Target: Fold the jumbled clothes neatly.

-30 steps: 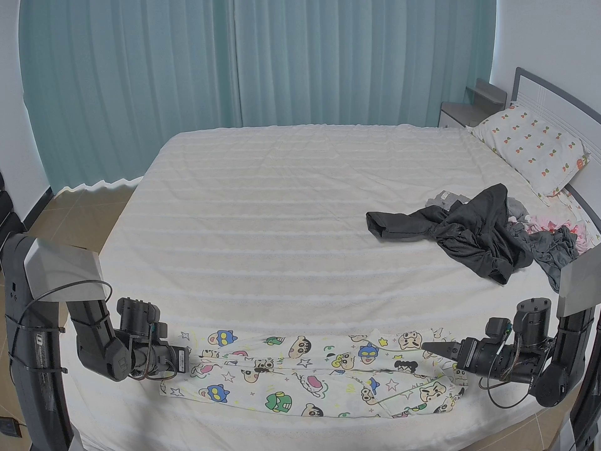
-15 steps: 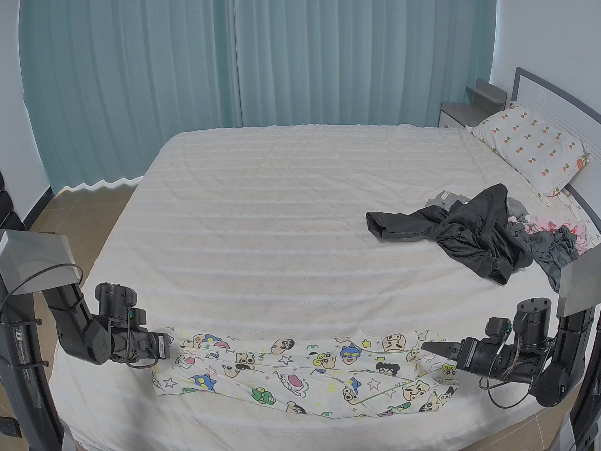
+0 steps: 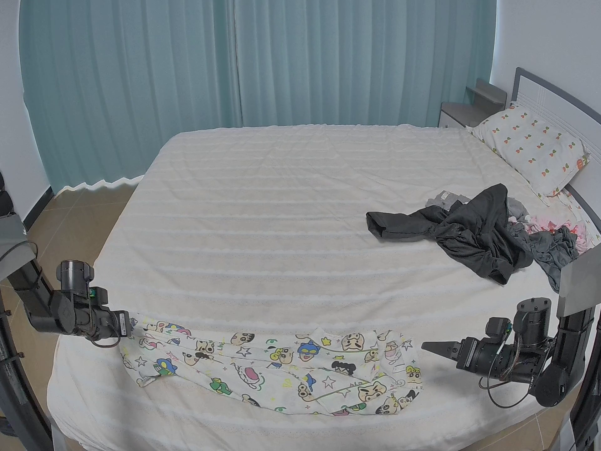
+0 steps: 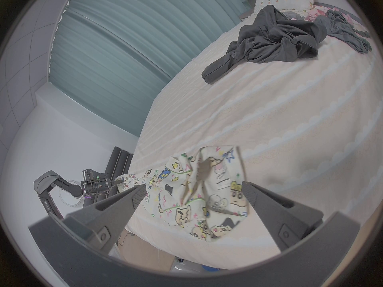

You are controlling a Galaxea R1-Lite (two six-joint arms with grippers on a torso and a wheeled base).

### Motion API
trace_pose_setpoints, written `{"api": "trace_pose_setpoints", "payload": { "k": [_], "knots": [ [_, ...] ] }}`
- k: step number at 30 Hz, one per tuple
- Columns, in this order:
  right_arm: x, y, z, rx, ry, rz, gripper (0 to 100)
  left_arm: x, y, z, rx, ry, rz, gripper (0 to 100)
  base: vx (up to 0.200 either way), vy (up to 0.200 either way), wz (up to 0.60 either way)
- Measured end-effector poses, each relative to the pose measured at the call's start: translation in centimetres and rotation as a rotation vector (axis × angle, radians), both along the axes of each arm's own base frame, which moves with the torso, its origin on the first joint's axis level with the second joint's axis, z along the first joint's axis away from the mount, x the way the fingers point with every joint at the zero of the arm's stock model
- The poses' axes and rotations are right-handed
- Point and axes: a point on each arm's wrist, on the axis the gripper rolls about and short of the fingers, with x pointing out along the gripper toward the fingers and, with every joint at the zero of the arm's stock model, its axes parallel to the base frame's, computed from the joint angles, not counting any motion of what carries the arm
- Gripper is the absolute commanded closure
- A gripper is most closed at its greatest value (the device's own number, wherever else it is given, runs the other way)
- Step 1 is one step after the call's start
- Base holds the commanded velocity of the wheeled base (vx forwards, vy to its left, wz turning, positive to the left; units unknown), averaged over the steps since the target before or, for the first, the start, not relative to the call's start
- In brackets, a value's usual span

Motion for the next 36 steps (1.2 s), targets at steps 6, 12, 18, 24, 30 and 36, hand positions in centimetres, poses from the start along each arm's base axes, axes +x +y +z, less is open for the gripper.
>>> {"api": "trace_pose_setpoints", "payload": {
  "k": [6,12,18,24,30,36],
  "knots": [
    [0.0,0.0,0.0,0.000,0.000,-0.001,0,0.1,3.8,2.6,-0.012,-0.020,0.062,100,0.000,0.000,0.00],
    [0.0,-0.1,0.0,0.000,0.000,-0.002,0,0.0,8.3,5.3,0.014,-0.070,0.147,100,0.000,0.000,0.00],
    [0.1,-0.1,0.0,0.001,-0.002,-0.005,0,-0.5,11.7,7.8,0.044,-0.094,0.214,100,0.000,0.000,0.00],
    [0.2,-0.3,0.0,0.001,-0.006,-0.013,0,-1.0,12.8,10.3,0.070,-0.123,0.243,100,0.000,0.000,0.00],
    [0.3,-0.3,0.0,0.002,-0.007,-0.016,0,-1.1,9.5,11.8,0.062,-0.112,0.178,100,0.000,0.000,0.00],
    [0.3,-0.3,0.1,0.003,-0.007,-0.016,0,-0.9,3.1,12.2,0.038,-0.082,0.079,100,0.000,0.000,0.00]
  ]
}}
